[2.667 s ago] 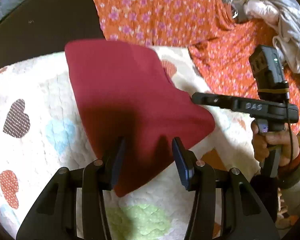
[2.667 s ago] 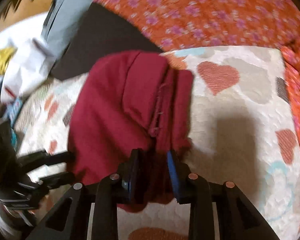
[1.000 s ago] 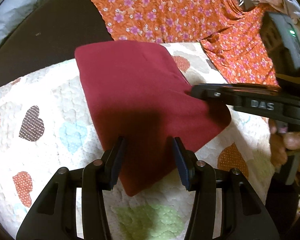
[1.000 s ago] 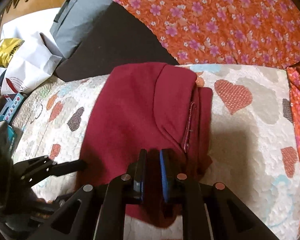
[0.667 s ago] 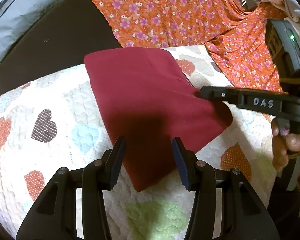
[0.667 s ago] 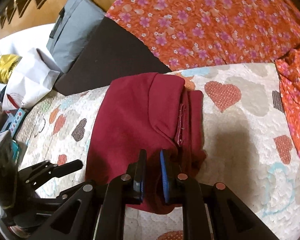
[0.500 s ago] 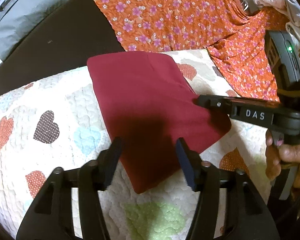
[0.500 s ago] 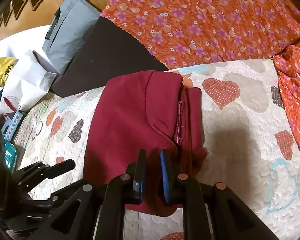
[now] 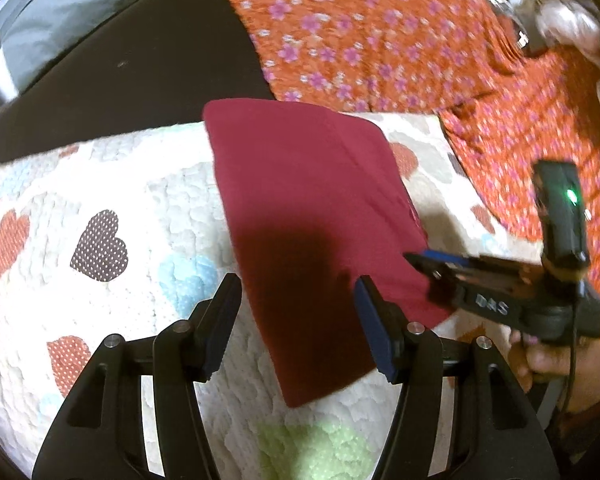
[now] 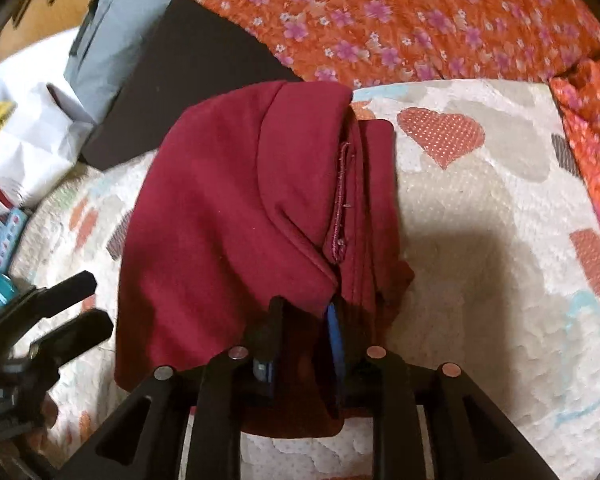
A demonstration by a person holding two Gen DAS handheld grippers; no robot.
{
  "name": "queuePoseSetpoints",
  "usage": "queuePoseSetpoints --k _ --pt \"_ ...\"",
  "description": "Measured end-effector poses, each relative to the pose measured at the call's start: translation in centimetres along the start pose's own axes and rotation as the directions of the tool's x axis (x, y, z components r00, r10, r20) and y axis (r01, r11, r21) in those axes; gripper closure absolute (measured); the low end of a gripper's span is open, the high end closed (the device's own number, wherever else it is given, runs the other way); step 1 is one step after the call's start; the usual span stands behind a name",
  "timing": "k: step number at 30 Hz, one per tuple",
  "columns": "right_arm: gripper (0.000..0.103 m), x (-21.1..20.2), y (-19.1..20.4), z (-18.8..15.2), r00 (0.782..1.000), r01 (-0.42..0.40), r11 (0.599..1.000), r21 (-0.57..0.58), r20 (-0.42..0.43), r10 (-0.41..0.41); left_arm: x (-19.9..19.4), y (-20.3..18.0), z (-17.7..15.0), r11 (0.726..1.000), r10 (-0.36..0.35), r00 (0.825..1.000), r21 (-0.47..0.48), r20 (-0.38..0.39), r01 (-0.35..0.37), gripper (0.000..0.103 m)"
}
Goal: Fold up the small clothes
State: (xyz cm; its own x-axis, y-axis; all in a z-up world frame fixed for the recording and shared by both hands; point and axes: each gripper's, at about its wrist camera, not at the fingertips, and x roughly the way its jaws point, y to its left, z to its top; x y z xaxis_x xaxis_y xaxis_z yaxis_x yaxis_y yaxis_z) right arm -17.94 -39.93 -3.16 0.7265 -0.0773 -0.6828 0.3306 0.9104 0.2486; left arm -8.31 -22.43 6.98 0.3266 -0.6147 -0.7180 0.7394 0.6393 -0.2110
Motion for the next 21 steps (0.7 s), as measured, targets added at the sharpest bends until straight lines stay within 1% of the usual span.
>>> queuePoseSetpoints --k 2,5,7,9,10,13,16,19,21 --pt "0.081 -0.4 -0.2 0.1 1.000 -0.016 1.000 0.007 0.001 0.016 0.3 0.8 0.3 0.999 -0.014 1.000 -0.046 -0.003 0.014 0.035" --pt "0.078 -1.4 -0.1 0.3 0.999 -0.035 0.999 0.023 0.023 0.034 0.6 2.0 0.5 0.994 -0.036 0.999 -0.103 0.003 0.036 0.035" --pt "0.074 -2.2 0.3 0.6 0.998 -0.037 0.999 0.021 0.058 0.035 0.7 2.2 0.7 0.991 -0.045 0.999 -0.123 0.010 0.046 0.035" --pt "0.064 -2.8 0.5 1.0 0.996 -0.021 1.000 0.015 0.093 0.020 0.8 2.5 0.9 0.987 -0.069 0.997 -0.142 0.022 0.071 0.034" --pt "0.061 -2.9 0.6 1.3 0.994 -0.017 1.000 0.016 0.106 0.015 0.9 2.5 0.9 0.986 -0.081 0.996 -0.148 0.023 0.083 0.033" --pt "0.061 -2.7 0.2 2.4 0.993 -0.021 0.999 0.045 0.114 0.016 1.2 2.5 0.9 0.982 -0.106 0.994 -0.156 0.020 0.108 0.032" --pt "0.061 -2.1 -0.3 3.7 0.992 -0.018 0.998 0.063 0.123 0.010 1.5 2.5 0.9 0.983 -0.102 0.995 -0.154 0.009 0.102 0.032" --pt "0.061 -1.3 0.2 4.9 0.990 -0.048 0.998 0.046 0.133 0.041 1.8 2.5 0.9 0.983 -0.099 0.995 -0.154 0.003 0.098 0.032" --pt "0.062 -0.5 0.7 5.5 0.991 -0.028 1.000 0.015 0.129 0.025 2.0 2.5 0.9 0.984 -0.100 0.995 -0.151 0.000 0.099 0.032"
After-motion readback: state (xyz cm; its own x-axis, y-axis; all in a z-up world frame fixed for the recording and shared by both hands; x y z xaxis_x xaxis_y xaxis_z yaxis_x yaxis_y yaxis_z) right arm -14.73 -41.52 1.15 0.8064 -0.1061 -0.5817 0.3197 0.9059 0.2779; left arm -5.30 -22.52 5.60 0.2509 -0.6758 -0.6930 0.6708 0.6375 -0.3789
